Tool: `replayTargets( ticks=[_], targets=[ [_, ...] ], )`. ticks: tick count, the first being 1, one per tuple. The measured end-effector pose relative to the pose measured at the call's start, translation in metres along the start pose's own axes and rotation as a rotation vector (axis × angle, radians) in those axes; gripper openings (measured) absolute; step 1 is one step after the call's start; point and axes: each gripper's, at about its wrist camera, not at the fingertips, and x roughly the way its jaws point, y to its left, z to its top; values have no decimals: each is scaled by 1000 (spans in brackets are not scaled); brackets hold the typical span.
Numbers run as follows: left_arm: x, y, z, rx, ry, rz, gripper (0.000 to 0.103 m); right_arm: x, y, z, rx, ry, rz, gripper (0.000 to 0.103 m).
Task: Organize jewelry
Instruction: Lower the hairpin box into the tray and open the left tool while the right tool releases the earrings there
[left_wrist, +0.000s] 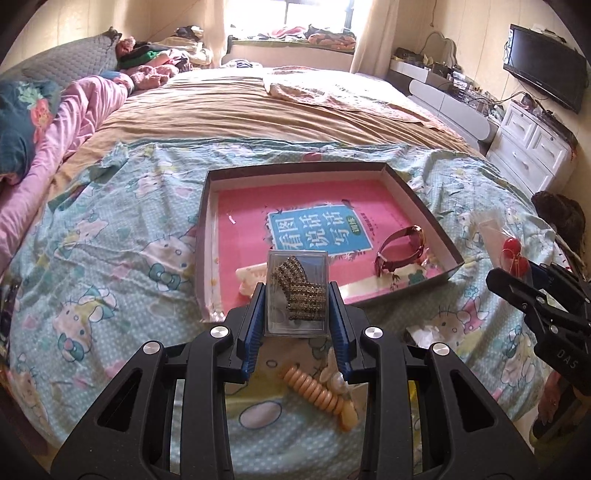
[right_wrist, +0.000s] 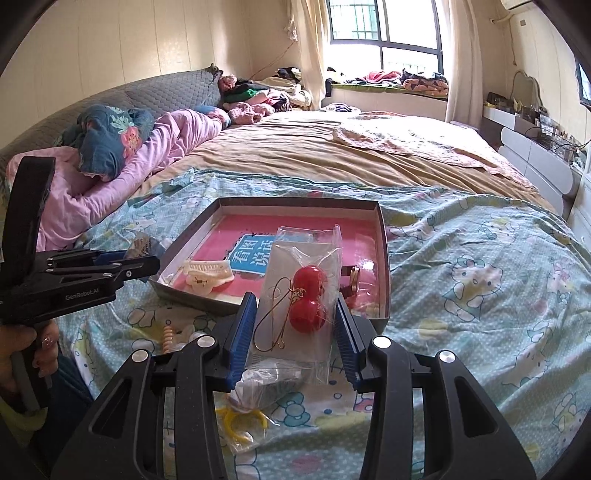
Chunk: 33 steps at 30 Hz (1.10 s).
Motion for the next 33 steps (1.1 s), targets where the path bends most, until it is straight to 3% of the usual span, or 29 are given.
replayTargets(
  ticks=[12, 26, 33],
  targets=[
    [21, -9, 23, -4, -5, -28, 25, 16, -19, 18, 10, -12, -46, 40],
    [69, -27, 62, -6, 43, -52, 25, 45, -42, 33, 26, 11, -92, 40],
    [98, -32, 58, -10, 85, -68, 25, 60, -49, 37, 23, 34, -113, 40]
  ],
)
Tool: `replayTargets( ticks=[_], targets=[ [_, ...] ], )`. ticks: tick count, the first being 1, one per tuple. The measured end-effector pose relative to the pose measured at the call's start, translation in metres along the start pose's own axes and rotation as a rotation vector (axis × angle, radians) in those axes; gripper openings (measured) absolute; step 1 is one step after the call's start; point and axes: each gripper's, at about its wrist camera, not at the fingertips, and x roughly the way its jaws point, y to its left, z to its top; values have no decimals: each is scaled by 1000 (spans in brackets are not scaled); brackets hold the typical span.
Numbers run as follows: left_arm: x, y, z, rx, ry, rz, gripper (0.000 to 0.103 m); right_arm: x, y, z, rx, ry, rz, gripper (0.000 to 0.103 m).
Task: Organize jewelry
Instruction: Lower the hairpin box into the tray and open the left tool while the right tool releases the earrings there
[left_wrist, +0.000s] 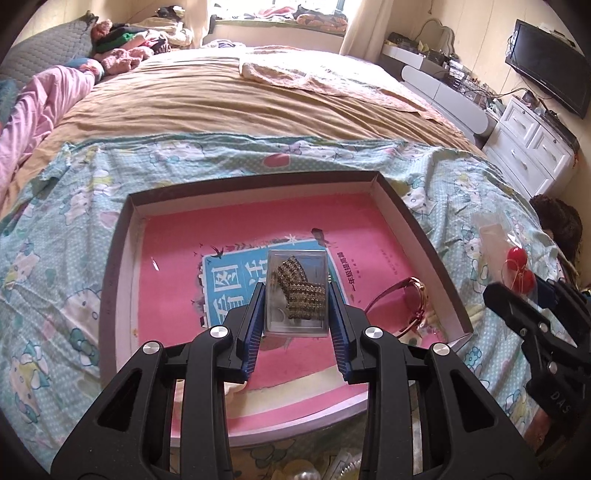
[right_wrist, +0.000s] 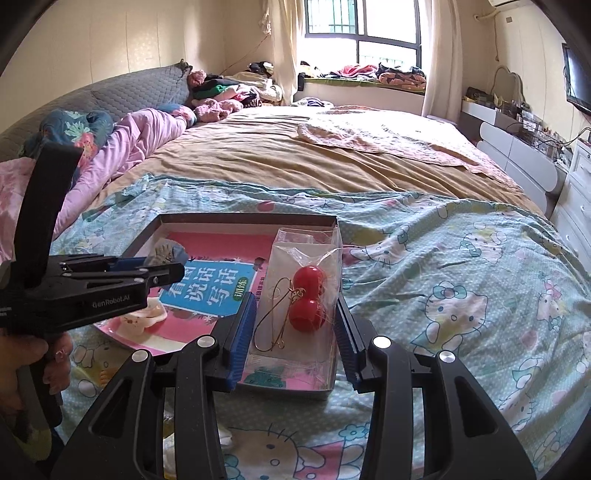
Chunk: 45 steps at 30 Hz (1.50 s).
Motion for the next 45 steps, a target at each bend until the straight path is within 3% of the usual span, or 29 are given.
replayTargets(
  ticks=[12, 23, 35, 39, 45],
  targets=[
    [20, -1, -4, 44, 18, -30, 25, 41, -5, 1, 0, 75, -17, 40],
    [23, 28, 1, -20, 19, -18, 26, 70, 13, -6, -32, 135, -4, 40],
    [25, 41, -1, -54, 31, -17, 26, 75, 17, -14, -23, 160, 3, 41],
    [23, 41, -3, -50, 29, -18, 26, 71, 19, -16, -26, 150, -1, 52],
    [17, 38, -2, -42, 15, -21, 26, 62, 18, -19, -17, 134, -2, 59]
  ],
)
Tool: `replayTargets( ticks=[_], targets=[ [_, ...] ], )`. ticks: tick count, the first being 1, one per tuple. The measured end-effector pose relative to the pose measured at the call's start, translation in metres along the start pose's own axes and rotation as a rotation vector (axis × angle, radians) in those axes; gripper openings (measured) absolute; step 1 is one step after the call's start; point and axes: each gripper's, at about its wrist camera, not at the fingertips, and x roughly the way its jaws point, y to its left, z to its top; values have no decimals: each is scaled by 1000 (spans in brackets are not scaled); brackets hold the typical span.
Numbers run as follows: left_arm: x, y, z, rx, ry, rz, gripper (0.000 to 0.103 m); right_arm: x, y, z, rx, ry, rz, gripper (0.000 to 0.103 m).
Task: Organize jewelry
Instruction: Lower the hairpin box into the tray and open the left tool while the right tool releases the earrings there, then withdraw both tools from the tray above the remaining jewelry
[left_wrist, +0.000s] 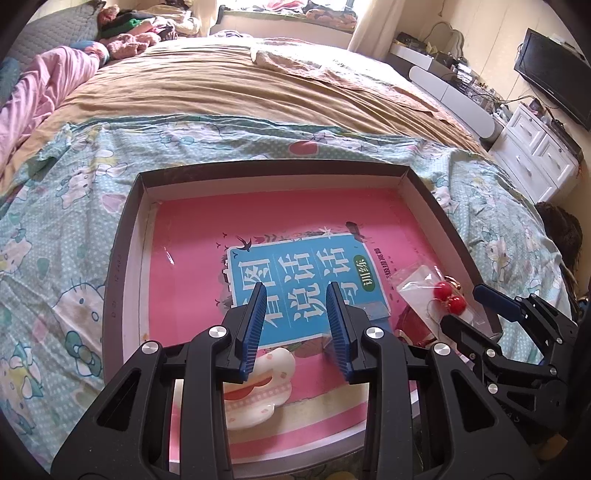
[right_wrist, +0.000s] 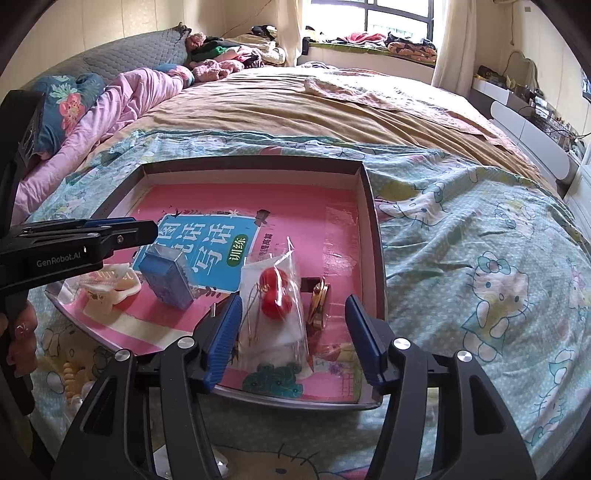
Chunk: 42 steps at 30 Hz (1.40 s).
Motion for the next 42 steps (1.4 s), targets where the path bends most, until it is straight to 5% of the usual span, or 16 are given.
replayTargets(
  ticks=[9, 22, 33, 42],
  targets=[
    [-18, 1, -4, -4, -23, -4, 41, -23, -2, -7, 42, -50, 23, 80],
    [-43, 7, -8, -33, -92, 42, 93, -53, -6, -17, 87, -88, 34, 86],
    [-74, 19, -15, -118, -113, 37, 93, -94, -18, -15, 130, -126, 28, 86],
    [-118, 14, -17, -78, -128, 65, 93, -128, -16, -10, 144, -170, 33, 88]
  ],
)
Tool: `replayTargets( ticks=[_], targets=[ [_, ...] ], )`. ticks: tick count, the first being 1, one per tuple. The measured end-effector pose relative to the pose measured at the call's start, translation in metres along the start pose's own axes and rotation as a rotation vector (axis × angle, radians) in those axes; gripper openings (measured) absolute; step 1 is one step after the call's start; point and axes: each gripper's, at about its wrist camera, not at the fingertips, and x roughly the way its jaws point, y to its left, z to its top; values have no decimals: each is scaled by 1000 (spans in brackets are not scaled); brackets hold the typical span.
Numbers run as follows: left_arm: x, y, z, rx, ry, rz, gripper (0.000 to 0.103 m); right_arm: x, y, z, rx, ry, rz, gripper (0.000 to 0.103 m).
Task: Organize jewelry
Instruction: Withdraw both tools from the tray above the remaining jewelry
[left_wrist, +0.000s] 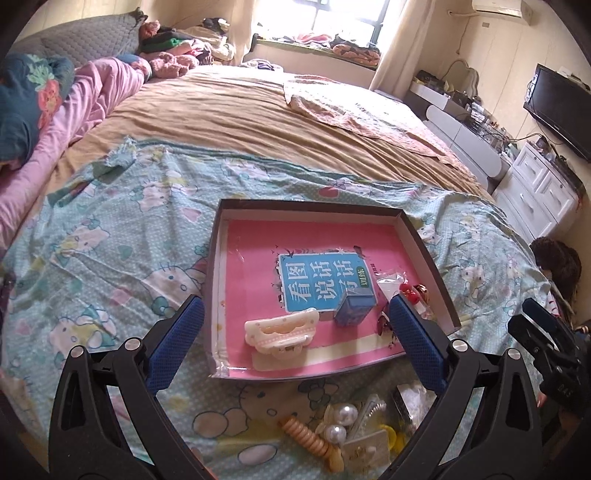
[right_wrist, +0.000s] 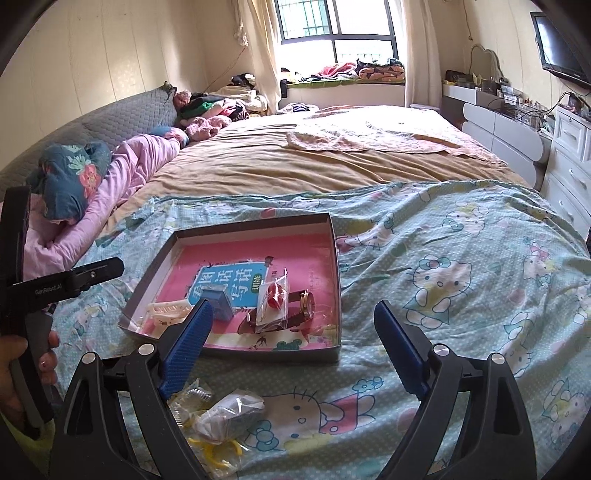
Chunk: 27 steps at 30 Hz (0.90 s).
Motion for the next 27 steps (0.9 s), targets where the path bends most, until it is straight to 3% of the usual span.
replayTargets(
  ticks=[11, 27],
  targets=[
    [-41, 1, 7, 62, -24, 13, 93, -25, 11, 12, 9, -34, -4, 94],
    [-45, -7, -25, 138, 19, -30, 93, -30, 33, -2, -56, 19, -29, 94]
  ],
)
